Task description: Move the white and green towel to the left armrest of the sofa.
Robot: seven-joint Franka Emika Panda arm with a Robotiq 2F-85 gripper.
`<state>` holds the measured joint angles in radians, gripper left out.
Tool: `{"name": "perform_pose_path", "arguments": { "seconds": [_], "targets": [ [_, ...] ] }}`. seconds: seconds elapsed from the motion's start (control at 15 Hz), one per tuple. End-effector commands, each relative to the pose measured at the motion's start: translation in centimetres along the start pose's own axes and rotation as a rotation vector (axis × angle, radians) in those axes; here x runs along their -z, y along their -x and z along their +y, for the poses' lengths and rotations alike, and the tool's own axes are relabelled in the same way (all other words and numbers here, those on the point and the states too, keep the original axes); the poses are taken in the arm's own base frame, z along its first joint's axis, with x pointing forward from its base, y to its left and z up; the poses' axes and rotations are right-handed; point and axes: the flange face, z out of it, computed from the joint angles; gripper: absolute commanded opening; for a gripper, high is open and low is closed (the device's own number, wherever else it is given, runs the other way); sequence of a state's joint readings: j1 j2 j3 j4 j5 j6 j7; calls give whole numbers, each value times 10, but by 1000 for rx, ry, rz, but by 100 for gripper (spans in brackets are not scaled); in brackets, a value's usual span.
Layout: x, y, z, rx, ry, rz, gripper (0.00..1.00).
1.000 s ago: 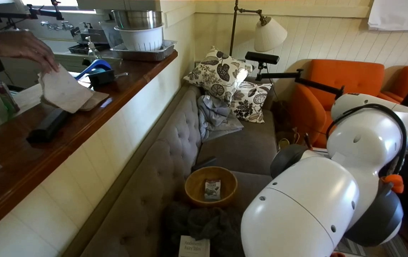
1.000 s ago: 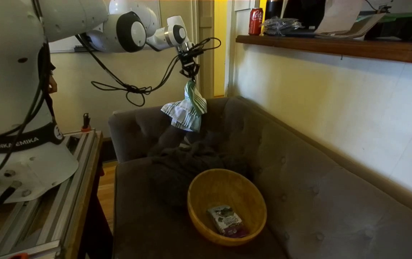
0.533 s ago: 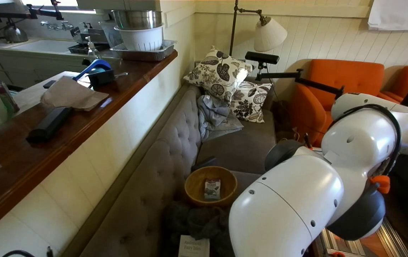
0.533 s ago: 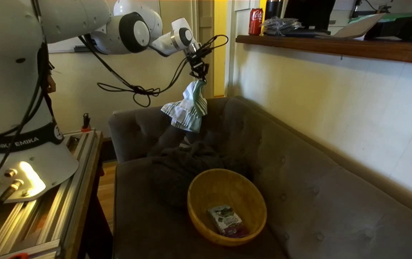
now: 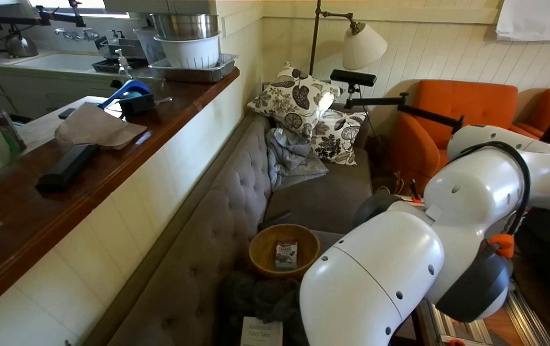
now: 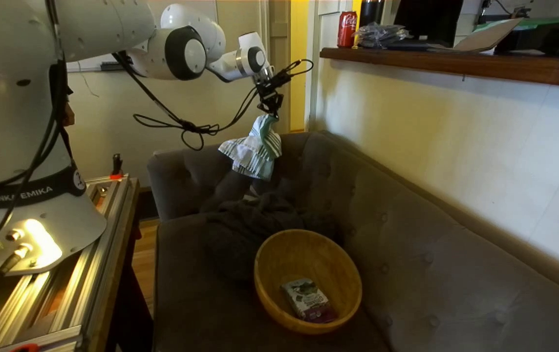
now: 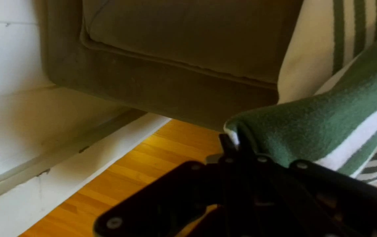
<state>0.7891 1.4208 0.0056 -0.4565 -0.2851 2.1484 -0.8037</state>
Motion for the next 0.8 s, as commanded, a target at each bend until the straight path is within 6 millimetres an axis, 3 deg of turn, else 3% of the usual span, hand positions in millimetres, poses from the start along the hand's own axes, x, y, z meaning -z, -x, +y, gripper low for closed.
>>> {"name": "perform_pose_path", "arguments": {
  "seconds": [0.0,0.13,0.27,0.6,0.73],
  "targets": [
    [-3,-3,-4,81,-21,28,1],
    [5,-10,-4,123,-5,40,1],
    [-2,-5,-5,82,-10,11,4],
    [-2,-3,-4,80,-10,9,1],
    [3,-4,2,32,116,-52,1]
  ]
}}
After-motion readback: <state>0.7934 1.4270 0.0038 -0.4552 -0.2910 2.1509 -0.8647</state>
